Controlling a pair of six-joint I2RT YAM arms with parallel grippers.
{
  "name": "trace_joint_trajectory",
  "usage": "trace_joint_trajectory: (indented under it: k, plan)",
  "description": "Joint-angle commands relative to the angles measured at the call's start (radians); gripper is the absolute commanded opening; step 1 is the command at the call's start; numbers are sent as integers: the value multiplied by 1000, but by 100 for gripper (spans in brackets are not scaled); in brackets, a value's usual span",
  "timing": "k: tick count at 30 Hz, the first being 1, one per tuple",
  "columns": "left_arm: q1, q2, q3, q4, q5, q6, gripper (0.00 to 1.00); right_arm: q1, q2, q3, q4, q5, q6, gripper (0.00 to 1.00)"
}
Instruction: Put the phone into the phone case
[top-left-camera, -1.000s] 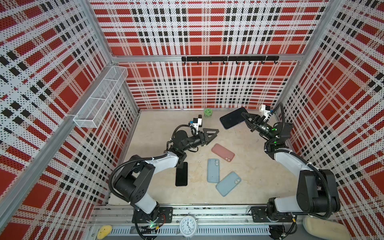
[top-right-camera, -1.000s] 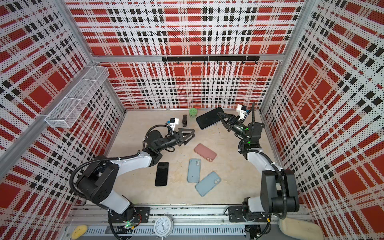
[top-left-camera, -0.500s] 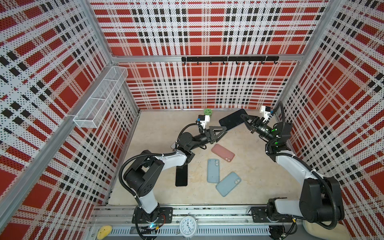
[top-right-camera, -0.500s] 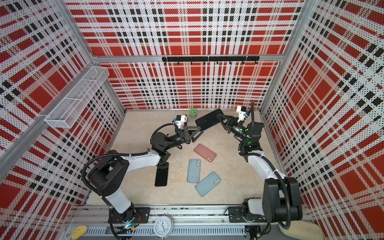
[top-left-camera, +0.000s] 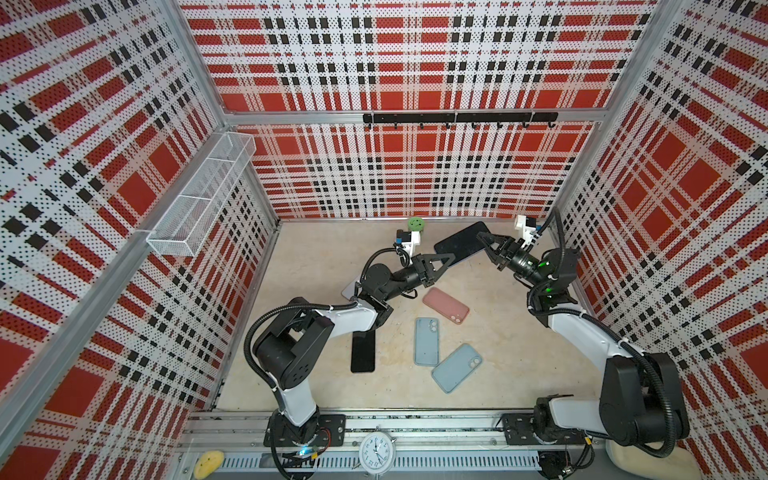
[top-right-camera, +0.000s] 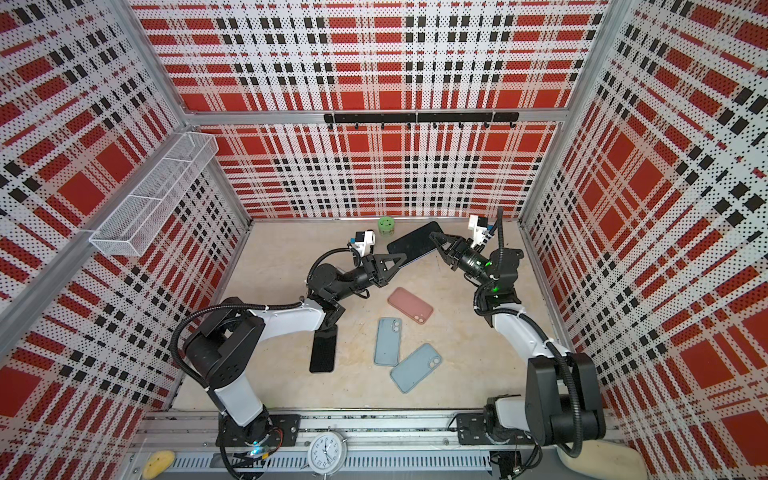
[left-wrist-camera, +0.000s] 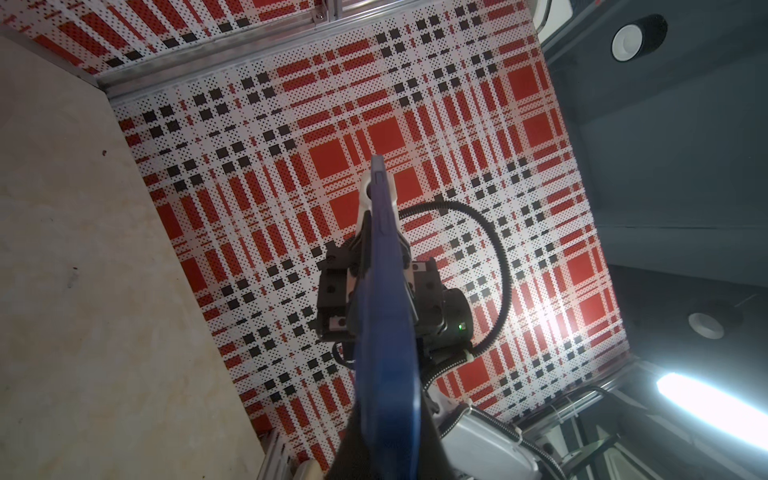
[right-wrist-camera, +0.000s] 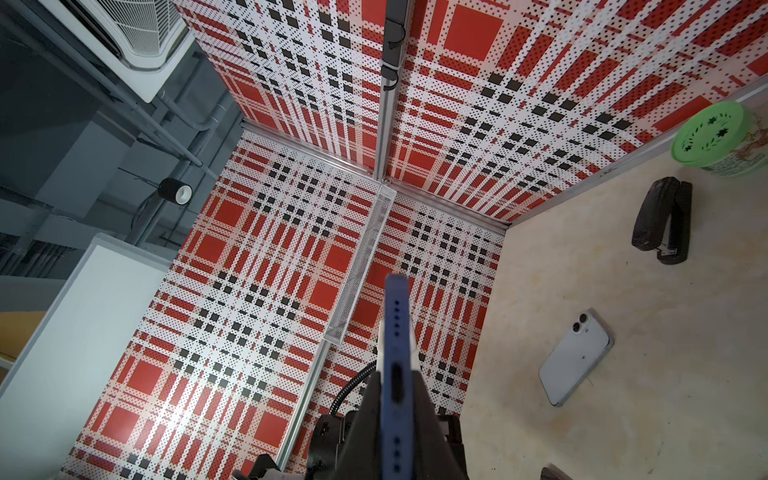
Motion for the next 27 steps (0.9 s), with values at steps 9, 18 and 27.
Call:
trace_joint_trajectory:
  k: [9, 18, 27]
  plan:
    - [71, -49, -1, -5, 87, 42, 0, -26, -28, 3, 42, -104, -34, 50]
    - [264, -152, 30, -298, 511, 113, 0, -77, -154, 7, -279, -328, -242, 67]
    - [308, -162, 27, -299, 646, 94, 0, -52, -173, 110, -836, -309, -664, 75]
